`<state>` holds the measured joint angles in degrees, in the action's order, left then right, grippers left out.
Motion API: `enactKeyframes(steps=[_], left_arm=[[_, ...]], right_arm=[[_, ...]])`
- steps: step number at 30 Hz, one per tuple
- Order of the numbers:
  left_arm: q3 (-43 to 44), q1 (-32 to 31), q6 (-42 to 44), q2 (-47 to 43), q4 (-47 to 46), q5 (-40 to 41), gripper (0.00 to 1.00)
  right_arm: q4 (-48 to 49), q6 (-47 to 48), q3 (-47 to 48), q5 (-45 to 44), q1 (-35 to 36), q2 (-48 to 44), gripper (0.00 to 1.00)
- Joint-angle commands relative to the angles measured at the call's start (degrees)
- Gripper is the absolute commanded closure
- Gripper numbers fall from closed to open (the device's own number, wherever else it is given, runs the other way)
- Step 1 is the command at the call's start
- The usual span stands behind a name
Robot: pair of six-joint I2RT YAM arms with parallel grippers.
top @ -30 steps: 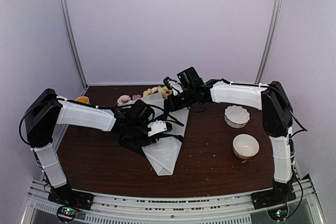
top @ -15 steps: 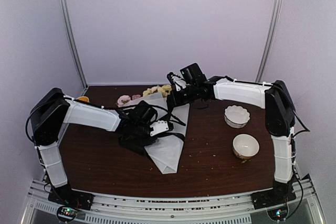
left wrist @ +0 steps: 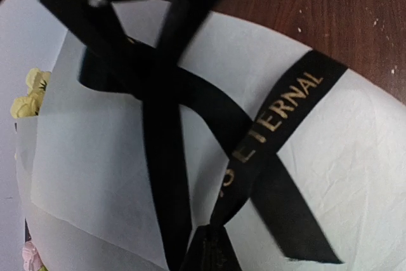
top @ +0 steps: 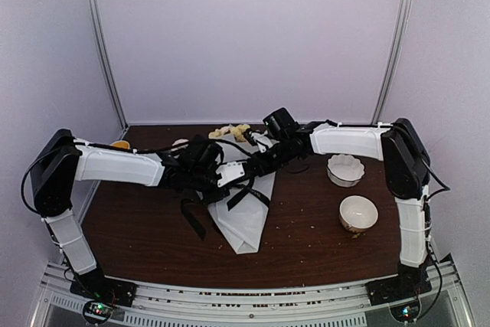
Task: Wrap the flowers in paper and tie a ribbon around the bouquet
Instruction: Cross the ribbon over the folded bouquet.
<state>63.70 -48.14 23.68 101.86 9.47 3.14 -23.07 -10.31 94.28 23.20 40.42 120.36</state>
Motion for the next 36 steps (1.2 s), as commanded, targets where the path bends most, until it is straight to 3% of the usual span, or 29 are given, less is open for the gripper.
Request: enactKeyframes(steps=[1, 6, 12, 17, 22, 30, 36], left_arm=[[-0.2, 1.1, -1.9, -3.2, -3.9, -4.6, 1.0], [-0.7, 2.3, -2.9, -2.9, -5.1, -4.7, 1.0], [0.1, 2.7, -3.8, -0.3, -4.9, -3.9, 1.0], [-0.2, 2.9, -5.1, 0.6, -6.0, -3.6, 1.0], [-1.2, 3.6, -6.6, 0.7, -7.4, -4.4, 1.0], [-2.9, 4.6, -8.4, 1.6, -10.3, -7.2, 1.0], [-2.9, 5.0, -9.2, 2.3, -10.7, -8.1, 1.0]], right_arm=[[-3.2, 4.2, -2.1, 7.2, 1.1, 0.4, 1.0], [-8.5, 9.1, -2.2, 11.5, 2.1, 0.2, 1.0], [-9.5, 7.0, -2.1, 4.2, 1.7, -2.2, 0.65], [-6.5, 2.3, -5.0, -5.5, 1.3, -8.0, 0.54], [-3.1, -3.6, -13.0, -15.4, 1.4, -14.1, 0.52], [5.5, -8.3, -25.9, -18.5, 2.9, -21.5, 0.49], [12.1, -12.9, -31.7, -20.4, 9.8, -22.9, 0.49]])
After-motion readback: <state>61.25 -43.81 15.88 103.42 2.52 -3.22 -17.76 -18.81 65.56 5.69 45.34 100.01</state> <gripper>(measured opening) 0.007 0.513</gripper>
